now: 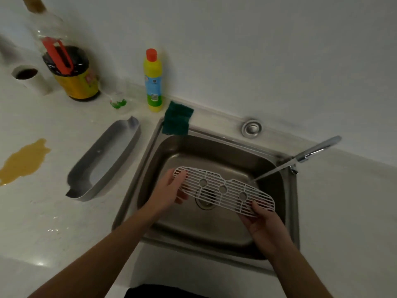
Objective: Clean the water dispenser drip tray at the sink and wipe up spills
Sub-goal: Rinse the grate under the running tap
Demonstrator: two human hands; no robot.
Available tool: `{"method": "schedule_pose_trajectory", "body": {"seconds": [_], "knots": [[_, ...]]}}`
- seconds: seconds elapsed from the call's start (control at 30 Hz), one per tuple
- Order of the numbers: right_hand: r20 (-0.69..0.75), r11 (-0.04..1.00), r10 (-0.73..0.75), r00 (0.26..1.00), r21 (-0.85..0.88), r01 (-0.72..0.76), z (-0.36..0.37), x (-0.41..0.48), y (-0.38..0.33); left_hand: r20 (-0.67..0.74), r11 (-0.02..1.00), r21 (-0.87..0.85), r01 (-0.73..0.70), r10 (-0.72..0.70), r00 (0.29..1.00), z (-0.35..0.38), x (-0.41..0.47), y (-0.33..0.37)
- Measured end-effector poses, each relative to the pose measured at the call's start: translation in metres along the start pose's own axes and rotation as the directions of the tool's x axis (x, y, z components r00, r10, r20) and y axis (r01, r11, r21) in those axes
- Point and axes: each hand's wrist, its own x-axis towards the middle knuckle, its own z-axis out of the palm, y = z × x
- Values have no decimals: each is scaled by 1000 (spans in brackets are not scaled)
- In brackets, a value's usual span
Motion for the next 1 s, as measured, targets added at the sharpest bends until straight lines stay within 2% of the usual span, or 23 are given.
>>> {"method": "schedule_pose_trajectory", "body": {"seconds": [0.13,0.23,0.33,0.4,0.5,0.6,0.67,0.73,0.8,0.87,0.93,1.0], "knots": [[-58,1000,-25,998,5,25,-17,11,-16,18,1000,13,-8,8,1000,33,31,8],[-168,995,-103,980,-32,99,-29,25,-29,51,998,58,-19,17,999,47,51,15],[-282,983,-158,946,-135,123,-35,39,-44,83,993,109,-44,36,996,59,69,21],[-302,953,-185,935,-289,96,-37,46,-56,77,987,151,-49,38,996,67,79,24],[-286,830,-262,922,-555,64,-36,54,-77,65,976,217,-31,18,998,76,94,29],[-238,639,-400,885,-765,83,-33,60,-96,36,974,225,-8,0,999,80,106,31],[-190,521,-502,844,-845,119,-31,63,-105,8,964,264,-4,2,1000,79,112,30],[-150,469,-563,813,-868,165,-28,65,-112,-5,945,326,-36,40,999,78,116,28],[-139,492,-569,811,-847,200,-24,66,-117,-5,908,406,-99,111,994,74,118,26],[-131,585,-526,840,-773,246,-22,64,-119,12,880,454,-138,148,989,69,116,26],[-110,676,-473,874,-681,280,-19,59,-118,19,915,387,-116,118,993,65,112,26],[-113,724,-437,892,-633,274,-16,55,-114,17,973,226,-50,47,999,61,106,27]]}}
